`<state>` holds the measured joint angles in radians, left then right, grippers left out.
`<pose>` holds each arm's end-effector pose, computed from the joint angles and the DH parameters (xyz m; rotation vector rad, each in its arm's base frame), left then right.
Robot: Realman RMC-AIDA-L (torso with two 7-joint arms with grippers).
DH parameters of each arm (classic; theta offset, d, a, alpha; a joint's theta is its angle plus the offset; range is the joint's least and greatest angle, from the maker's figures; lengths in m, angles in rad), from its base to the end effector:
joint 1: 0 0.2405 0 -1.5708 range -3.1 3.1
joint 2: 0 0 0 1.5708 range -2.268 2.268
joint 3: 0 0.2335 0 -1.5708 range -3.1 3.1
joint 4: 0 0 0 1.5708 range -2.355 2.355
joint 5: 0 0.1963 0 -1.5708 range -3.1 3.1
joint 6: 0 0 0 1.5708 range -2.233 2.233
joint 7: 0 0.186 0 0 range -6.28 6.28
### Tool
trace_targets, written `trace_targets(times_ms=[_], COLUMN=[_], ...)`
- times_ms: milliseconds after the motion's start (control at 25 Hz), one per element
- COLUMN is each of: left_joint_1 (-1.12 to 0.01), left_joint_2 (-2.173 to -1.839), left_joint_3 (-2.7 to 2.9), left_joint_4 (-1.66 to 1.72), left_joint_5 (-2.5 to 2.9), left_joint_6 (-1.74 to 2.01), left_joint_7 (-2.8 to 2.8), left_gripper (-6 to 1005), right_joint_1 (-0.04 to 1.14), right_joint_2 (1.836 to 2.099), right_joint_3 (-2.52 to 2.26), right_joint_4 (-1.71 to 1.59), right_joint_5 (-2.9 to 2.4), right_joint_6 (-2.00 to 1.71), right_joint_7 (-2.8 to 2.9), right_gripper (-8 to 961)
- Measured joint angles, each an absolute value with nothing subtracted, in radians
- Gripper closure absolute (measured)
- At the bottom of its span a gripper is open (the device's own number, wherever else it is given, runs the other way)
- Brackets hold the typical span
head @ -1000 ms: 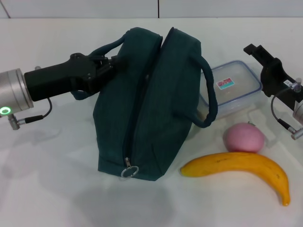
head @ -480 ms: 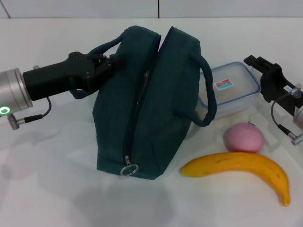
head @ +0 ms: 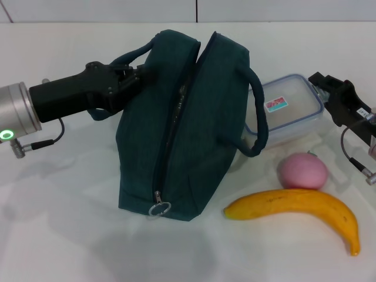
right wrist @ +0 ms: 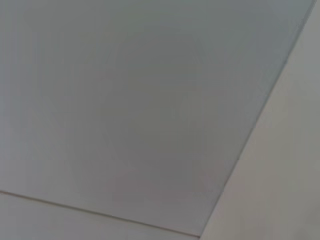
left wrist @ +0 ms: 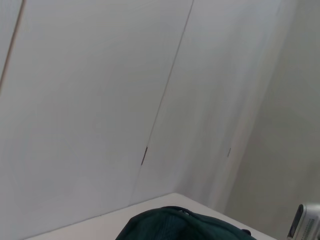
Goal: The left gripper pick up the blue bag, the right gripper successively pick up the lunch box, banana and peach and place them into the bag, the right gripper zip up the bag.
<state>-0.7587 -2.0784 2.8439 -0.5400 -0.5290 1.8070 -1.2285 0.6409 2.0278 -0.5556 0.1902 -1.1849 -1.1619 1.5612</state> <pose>-0.2017 0.3338 0.0014 -2.5523 -0.6755 -1.0495 0.2576 0.3676 -0.0507 -1.4646 1.8193 1.4148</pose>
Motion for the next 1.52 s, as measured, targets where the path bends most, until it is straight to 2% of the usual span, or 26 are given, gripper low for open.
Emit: trace_targets(times_ms=[400, 800, 1080, 1520], left_joint_1=[-0.755, -0.755, -0.752, -0.761], left_joint_2=[-2.072, -2.054, -2.053, -2.069], left_joint_3=[2.844, 2.844, 2.844, 2.844], left_joint_4=[-0.512, -0.510, -0.509, -0.509], left_joint_5=[-0.525, -0.498, -0.503, -0.499], left_joint_6=[1.830, 1.961, 1.982, 1.908], left_joint_7=[-1.229, -1.233, -1.238, -1.237], left_gripper=[954, 955, 955, 955], right_joint_1=[0.638, 0.612, 0.613, 0.752], right_joint_2=[2.028, 2.028, 2.028, 2.028], right_joint_3=[-0.564, -0.569, -0.556, -0.555], right_joint_4=[0.180, 0.099, 0.056, 0.021], right_joint_5=[-1.193, -1.263, -1.254, -1.208], right_joint_6=[-1.175, -1.286, -1.424, -1.674], right_joint_7=[1.482, 1.326, 1.271, 1.226], right_gripper=[856, 857, 857, 857])
